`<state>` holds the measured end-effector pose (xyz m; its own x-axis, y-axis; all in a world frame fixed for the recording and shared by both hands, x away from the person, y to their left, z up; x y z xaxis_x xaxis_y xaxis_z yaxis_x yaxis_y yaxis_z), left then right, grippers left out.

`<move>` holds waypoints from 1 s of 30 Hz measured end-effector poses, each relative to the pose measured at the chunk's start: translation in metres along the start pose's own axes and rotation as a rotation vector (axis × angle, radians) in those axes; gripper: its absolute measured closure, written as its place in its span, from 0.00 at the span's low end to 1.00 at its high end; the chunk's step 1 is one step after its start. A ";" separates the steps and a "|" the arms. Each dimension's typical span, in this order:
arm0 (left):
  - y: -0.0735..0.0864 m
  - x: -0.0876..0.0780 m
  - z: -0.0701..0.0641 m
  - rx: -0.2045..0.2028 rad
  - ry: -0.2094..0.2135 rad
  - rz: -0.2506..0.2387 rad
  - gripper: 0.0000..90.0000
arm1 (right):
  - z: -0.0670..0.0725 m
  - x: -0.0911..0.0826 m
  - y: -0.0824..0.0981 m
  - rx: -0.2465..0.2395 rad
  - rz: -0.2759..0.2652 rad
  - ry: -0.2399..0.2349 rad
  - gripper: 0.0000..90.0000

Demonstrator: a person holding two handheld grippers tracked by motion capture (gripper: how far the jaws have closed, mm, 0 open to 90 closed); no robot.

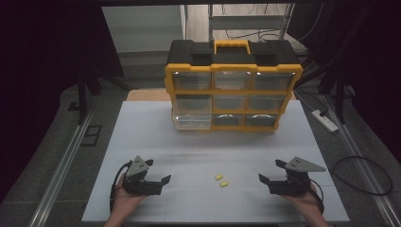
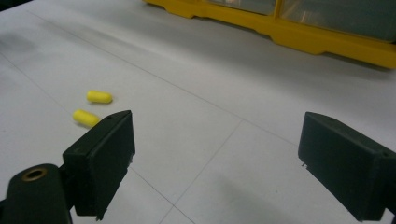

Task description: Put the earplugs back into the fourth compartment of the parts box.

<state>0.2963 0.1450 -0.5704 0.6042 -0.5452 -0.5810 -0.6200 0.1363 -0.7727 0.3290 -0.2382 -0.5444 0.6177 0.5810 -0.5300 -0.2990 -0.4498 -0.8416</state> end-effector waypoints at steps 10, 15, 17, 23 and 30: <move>0.000 -0.001 -0.001 0.011 -0.009 -0.004 0.10 | 0.000 0.004 0.003 0.021 0.018 -0.009 0.15; 0.001 -0.005 -0.001 0.023 -0.017 -0.014 0.10 | -0.001 0.004 0.001 0.019 0.025 0.003 0.15; -0.001 -0.006 -0.001 0.024 -0.017 -0.023 0.10 | -0.002 0.000 0.001 0.031 0.019 0.007 0.16; -0.004 -0.005 -0.002 0.029 -0.029 -0.027 0.10 | 0.001 -0.004 0.001 0.027 0.015 0.004 0.16; -0.012 -0.014 -0.010 0.041 -0.017 -0.053 0.10 | 0.006 -0.005 -0.001 0.016 0.005 -0.011 0.17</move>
<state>0.2903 0.1426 -0.5502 0.6440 -0.5388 -0.5431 -0.5665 0.1413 -0.8119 0.3217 -0.2368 -0.5415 0.6079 0.5862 -0.5356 -0.3141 -0.4420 -0.8402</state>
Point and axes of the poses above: each handheld gripper's, and its own axes: x roughly forward along the jaws, y roughly out of its underside, z roughly to its left, the point moved 9 cm from there along x, roughly forward along the jaws, and after that the axes turned 11 degrees about -x, right-handed, at the moved point
